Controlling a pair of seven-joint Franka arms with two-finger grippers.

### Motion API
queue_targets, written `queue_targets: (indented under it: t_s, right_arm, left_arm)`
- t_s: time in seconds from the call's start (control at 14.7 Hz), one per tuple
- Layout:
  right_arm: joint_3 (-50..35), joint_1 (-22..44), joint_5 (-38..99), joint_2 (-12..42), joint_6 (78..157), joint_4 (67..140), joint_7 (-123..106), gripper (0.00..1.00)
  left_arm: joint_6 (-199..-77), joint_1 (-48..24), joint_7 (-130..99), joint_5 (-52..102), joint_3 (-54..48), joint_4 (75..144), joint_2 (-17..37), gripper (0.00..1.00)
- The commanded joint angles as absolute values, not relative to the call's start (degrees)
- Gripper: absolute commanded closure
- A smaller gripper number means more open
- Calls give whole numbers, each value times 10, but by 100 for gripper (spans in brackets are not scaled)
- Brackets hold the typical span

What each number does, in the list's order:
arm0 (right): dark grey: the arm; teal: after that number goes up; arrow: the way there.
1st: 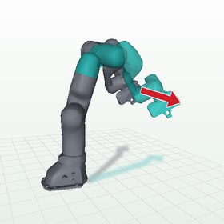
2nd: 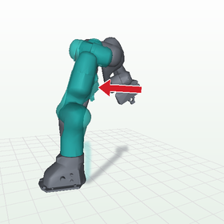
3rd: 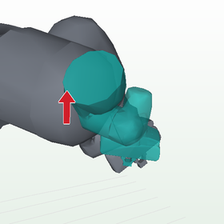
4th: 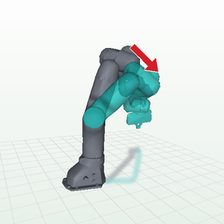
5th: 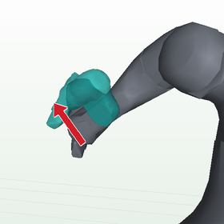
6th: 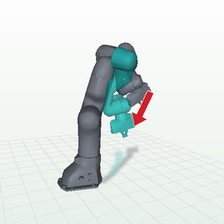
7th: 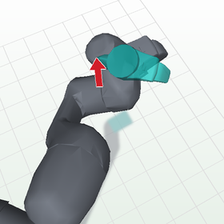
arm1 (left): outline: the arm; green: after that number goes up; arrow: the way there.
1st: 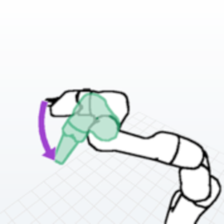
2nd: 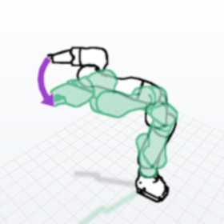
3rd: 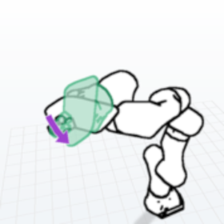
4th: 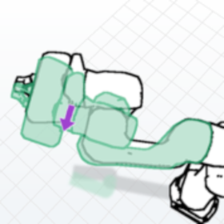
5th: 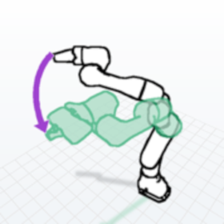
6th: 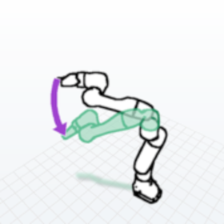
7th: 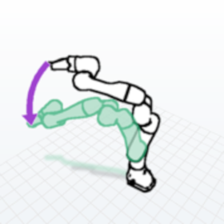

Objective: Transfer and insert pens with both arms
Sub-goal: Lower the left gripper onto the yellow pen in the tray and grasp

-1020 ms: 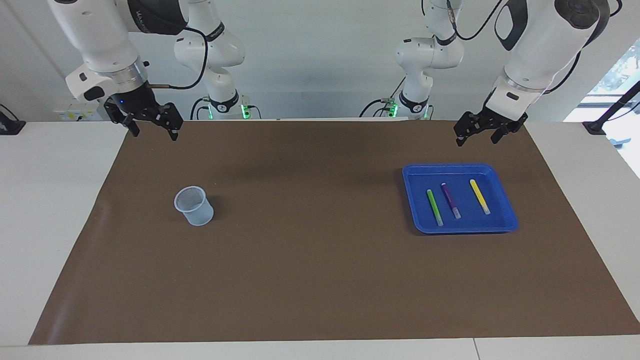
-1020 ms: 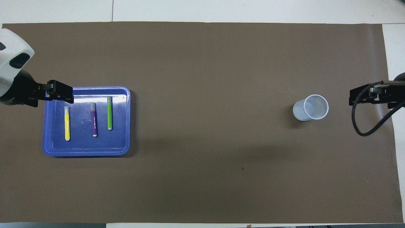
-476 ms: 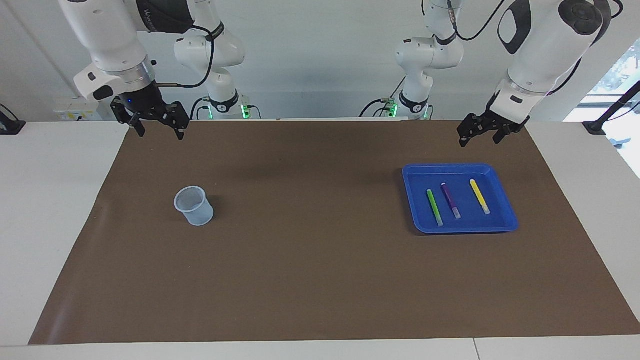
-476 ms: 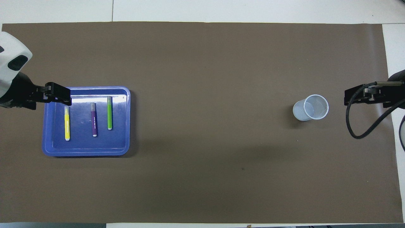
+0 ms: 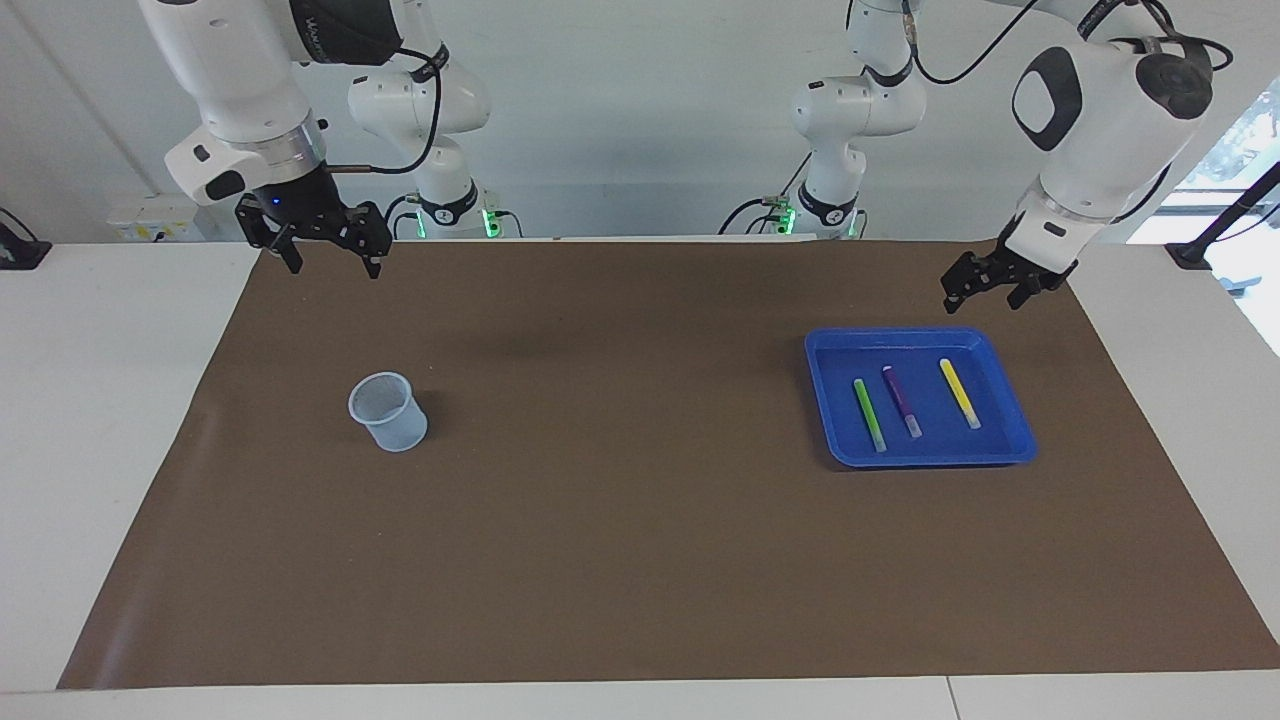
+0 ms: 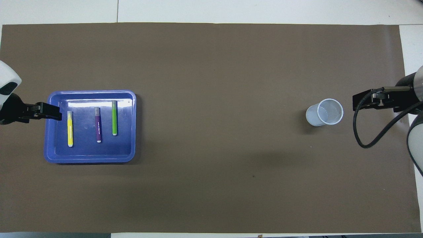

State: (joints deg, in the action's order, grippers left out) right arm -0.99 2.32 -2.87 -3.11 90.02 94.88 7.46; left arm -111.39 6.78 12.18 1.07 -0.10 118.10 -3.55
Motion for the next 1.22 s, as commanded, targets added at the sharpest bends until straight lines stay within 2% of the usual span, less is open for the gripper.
queue_targets:
  t_s: [0.0,0.2,0.54,0.88,1.16]
  right_arm:
    - [-11,21,-25,-33,894,947,83,0]
    - [-11,20,-24,-33,895,948,83,0]
    - [-11,20,-19,-37,895,954,83,0]
    - [-11,17,-17,-40,898,962,82,0]
    - [-11,18,-17,-40,897,962,81,0]
  left_arm:
    - [-1164,82,150,9,-4,1211,-5,0]
    - [-1228,84,144,9,-4,1248,19,0]
    - [-1276,83,143,9,-4,1249,60,5]
    - [-1300,80,126,9,-4,1248,84,14]
    - [-1300,77,113,9,-4,1252,88,26]
